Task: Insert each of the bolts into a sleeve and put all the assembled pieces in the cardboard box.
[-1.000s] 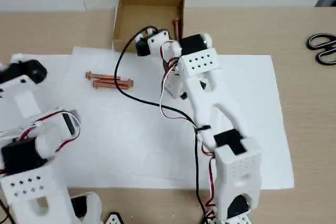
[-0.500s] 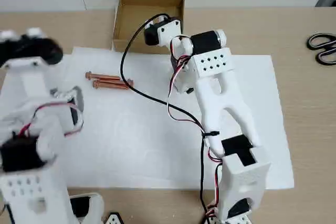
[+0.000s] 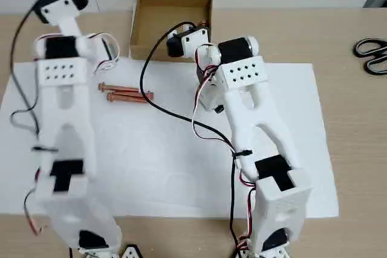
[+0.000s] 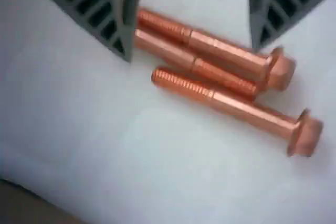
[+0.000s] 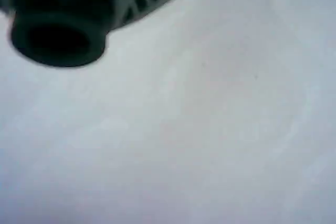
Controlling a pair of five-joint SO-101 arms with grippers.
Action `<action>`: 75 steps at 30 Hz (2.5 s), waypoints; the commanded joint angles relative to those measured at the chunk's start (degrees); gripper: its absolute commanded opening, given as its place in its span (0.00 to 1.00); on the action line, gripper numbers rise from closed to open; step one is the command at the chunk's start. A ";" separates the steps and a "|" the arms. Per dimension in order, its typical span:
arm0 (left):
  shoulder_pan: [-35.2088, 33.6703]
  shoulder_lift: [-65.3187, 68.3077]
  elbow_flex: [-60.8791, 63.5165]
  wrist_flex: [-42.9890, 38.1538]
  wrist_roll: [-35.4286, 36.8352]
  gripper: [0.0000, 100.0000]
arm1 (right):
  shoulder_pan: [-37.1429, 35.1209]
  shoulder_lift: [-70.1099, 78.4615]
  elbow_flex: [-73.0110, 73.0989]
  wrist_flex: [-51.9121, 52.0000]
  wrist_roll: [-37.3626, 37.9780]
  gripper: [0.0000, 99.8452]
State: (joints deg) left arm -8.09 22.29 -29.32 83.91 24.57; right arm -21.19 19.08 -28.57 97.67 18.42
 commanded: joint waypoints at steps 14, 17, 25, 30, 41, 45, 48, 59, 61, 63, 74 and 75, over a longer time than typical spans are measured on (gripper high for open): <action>-2.64 26.64 -20.62 -1.49 26.11 0.14 | 0.22 -3.74 0.00 0.75 -0.62 0.00; -2.11 26.81 -22.90 2.11 26.64 0.14 | 0.22 -3.74 0.00 0.75 -0.62 0.00; -1.23 26.55 -32.48 13.89 26.73 0.14 | 0.22 -3.74 0.00 0.75 -0.62 0.00; -1.85 27.16 -33.89 16.26 26.73 0.14 | 0.22 -3.74 0.00 0.75 -0.62 0.00; -2.55 33.58 -31.60 14.95 28.66 0.14 | 0.22 -3.74 0.09 0.75 -0.62 0.00; -2.64 35.69 -31.60 13.01 28.66 0.14 | 0.22 -3.74 0.09 0.75 -0.62 0.00; -2.64 36.66 -31.60 11.78 28.66 0.14 | 0.22 -3.74 0.09 0.75 -0.62 0.00; -2.29 40.09 -31.60 8.79 28.66 0.01 | 0.22 -3.65 1.23 0.66 -0.62 0.00; -2.29 40.09 -31.60 8.88 28.66 0.00 | 0.22 -3.74 2.20 0.48 -0.62 0.00; -2.29 39.82 -31.69 9.05 28.66 0.00 | 0.22 -3.74 2.73 0.48 -0.62 0.00; 0.09 39.82 -47.87 16.53 25.76 0.00 | 0.22 -4.00 2.81 0.31 -0.62 0.00; 0.62 39.74 -49.01 16.53 25.23 0.00 | 0.22 -4.00 2.81 0.31 -0.62 0.00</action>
State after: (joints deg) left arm -8.97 63.34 -72.92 98.95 51.30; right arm -21.19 19.08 -25.41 97.67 18.42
